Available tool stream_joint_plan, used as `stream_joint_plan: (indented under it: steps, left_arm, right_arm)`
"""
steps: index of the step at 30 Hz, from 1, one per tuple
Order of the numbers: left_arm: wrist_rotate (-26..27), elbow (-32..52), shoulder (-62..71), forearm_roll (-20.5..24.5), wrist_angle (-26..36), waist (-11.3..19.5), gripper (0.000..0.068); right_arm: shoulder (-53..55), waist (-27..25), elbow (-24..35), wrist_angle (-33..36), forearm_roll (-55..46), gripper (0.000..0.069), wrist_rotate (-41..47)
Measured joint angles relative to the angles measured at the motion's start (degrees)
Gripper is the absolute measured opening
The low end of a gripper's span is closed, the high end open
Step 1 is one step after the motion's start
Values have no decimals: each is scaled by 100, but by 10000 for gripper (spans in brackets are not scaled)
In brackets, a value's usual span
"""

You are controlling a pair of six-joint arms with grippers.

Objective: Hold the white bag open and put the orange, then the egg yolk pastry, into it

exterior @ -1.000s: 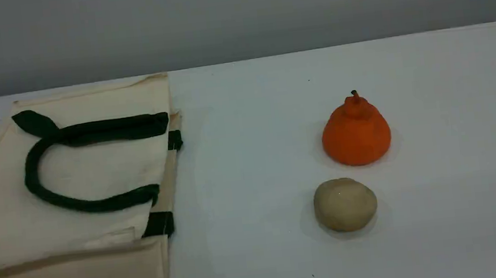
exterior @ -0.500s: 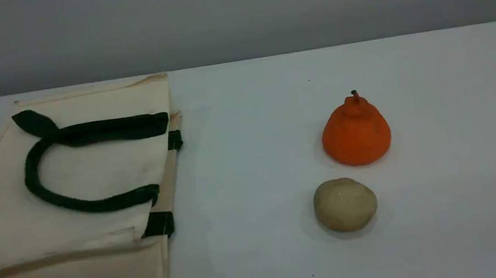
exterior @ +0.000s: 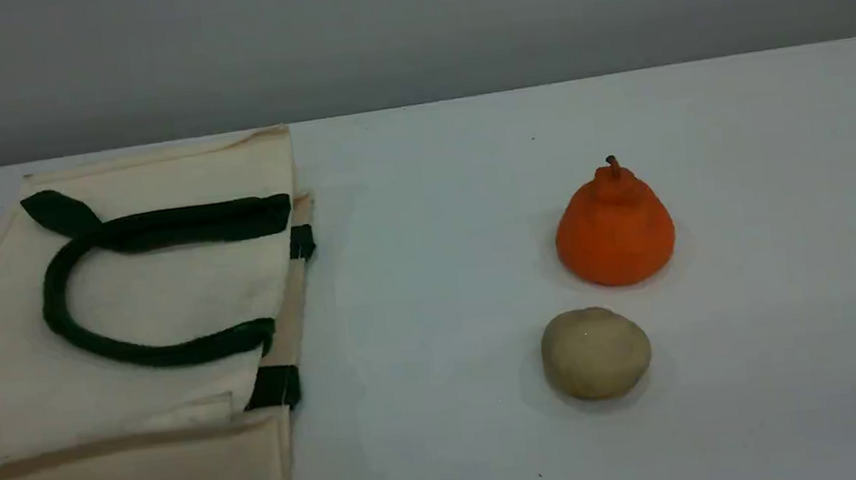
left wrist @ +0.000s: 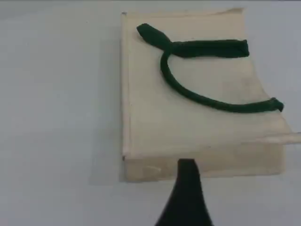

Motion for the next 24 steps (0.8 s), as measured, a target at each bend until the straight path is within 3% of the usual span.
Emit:
stream_joint_plan:
  steps: [14, 18, 24]
  left_arm:
    - [0, 0, 119, 0, -276, -75, 526]
    - [-6, -45, 584, 0, -338, -75, 526]
    - [-110, -174, 1770, -35, -982, -75, 526]
  right_arm:
    - [0, 0, -24, -23, 7, 461, -155]
    - [4, 0, -72, -152, 255, 461, -492]
    - [831, 0, -72, -130, 634, 461, -840]
